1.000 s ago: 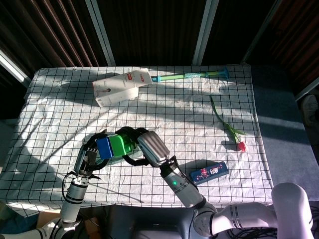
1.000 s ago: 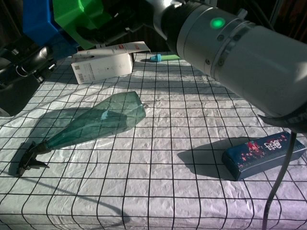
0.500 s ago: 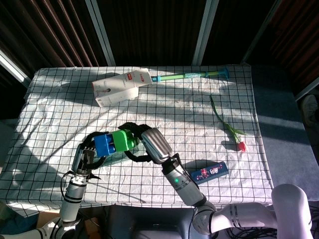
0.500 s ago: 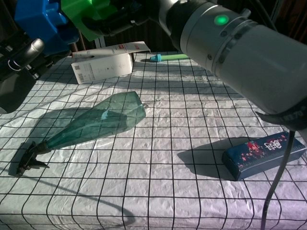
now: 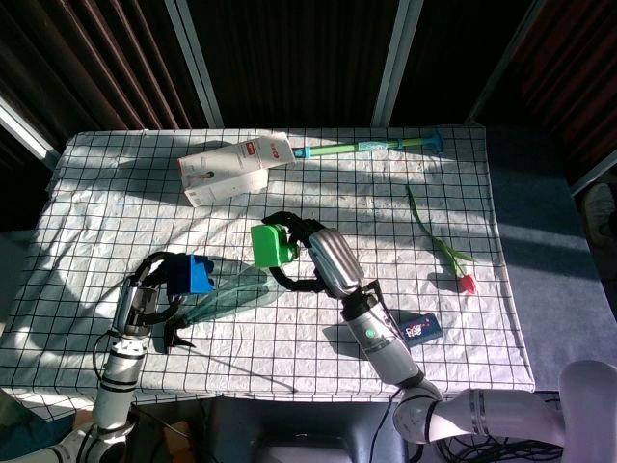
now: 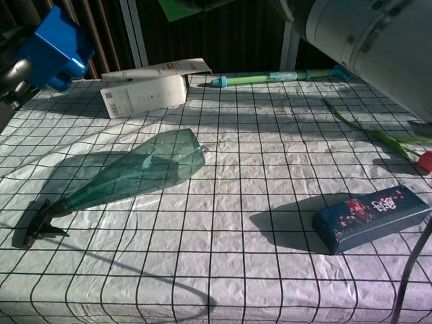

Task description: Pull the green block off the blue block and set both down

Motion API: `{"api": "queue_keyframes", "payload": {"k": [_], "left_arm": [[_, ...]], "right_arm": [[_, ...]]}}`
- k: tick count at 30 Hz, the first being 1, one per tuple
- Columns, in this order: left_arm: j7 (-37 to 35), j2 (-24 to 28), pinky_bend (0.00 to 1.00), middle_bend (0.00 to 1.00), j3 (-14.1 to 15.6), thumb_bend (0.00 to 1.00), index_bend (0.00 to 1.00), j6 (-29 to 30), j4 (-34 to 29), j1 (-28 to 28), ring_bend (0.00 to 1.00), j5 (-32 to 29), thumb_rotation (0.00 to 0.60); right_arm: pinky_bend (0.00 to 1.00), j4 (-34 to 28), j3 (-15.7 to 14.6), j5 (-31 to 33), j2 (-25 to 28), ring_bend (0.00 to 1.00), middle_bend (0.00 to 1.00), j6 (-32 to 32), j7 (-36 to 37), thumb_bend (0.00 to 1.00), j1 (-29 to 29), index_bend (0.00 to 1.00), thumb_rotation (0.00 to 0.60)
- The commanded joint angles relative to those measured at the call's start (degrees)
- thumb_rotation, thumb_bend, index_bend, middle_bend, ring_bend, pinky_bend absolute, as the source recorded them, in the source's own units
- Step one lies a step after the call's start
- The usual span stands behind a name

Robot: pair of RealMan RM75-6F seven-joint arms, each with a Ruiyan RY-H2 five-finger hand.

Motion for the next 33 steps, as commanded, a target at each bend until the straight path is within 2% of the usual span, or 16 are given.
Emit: {"api": "queue_keyframes", "payload": {"k": [1, 5, 10, 15, 21, 26, 30, 32, 33], "left_arm": [[0.5, 1.0, 0.21, 0.78, 0.17, 0.68, 0.77, 0.09, 0.48, 0.72, 0.43, -0.27, 0.6], [4.41, 3.02, 0.23, 0.78, 0.79, 0.68, 0.77, 0.06, 1.12, 2.21, 0.44, -0.95, 0.6], [16.83, 7.51, 0.24, 0.78, 3.85, 0.68, 0.77, -1.58, -0.3, 4.96, 0.44, -1.56, 0.6], [28.62, 10.58, 0.22, 0.78, 7.18, 0.68, 0.77, -5.6, -1.85, 6.41, 0.45, -2.1, 0.6], [36.83, 8.33, 0.16, 0.79, 5.7, 0.67, 0.77, -9.18, 3.29, 6.47, 0.45, -5.92, 0.6], [36.55, 7.73, 0.08, 0.78, 4.96, 0.67, 0.74, -15.45, 6.7, 5.87, 0.39, -9.21, 0.6], [35.91, 6.95, 0.04, 0.71, 5.3, 0.68, 0.66, -17.56, 8.04, 5.85, 0.34, -9.16, 0.6], [35.64, 6.46, 0.03, 0.64, 5.6, 0.64, 0.59, -18.27, 8.84, 5.67, 0.3, -8.66, 0.6], [35.07, 6.37, 0.02, 0.57, 5.93, 0.61, 0.53, -18.82, 9.21, 5.48, 0.26, -8.09, 0.6]], "right_arm": [[0.34, 0.86, 0.0, -0.04, 2.63, 0.53, 0.7, 0.08, 2.67, 0.37, -1.89, 0.92, 0.6], [0.34, 3.24, -1.7, -1.05, 5.77, 0.53, 0.7, -0.36, 4.17, 0.37, -3.85, 0.92, 0.6], [0.34, 7.94, -7.39, -3.12, 10.03, 0.53, 0.7, -2.51, 1.61, 0.37, -6.38, 0.92, 0.6], [0.35, 14.2, -13.28, -4.38, 10.82, 0.53, 0.7, -5.5, -0.72, 0.37, -8.16, 0.92, 0.6], [0.35, 19.38, -16.19, -5.44, 8.48, 0.53, 0.7, -7.49, 0.22, 0.37, -8.97, 0.92, 0.6], [0.35, 21.65, -17.71, -6.67, 7.11, 0.53, 0.7, -8.56, 0.29, 0.37, -9.29, 0.89, 0.6], [0.33, 22.39, -19.04, -7.81, 7.48, 0.47, 0.68, -10.51, 0.83, 0.37, -9.17, 0.77, 0.6], [0.3, 22.37, -19.54, -7.63, 7.96, 0.41, 0.61, -12.05, 0.45, 0.37, -8.94, 0.66, 0.6], [0.27, 22.16, -19.87, -7.21, 8.49, 0.36, 0.55, -13.47, -0.09, 0.37, -8.67, 0.58, 0.6]]}}
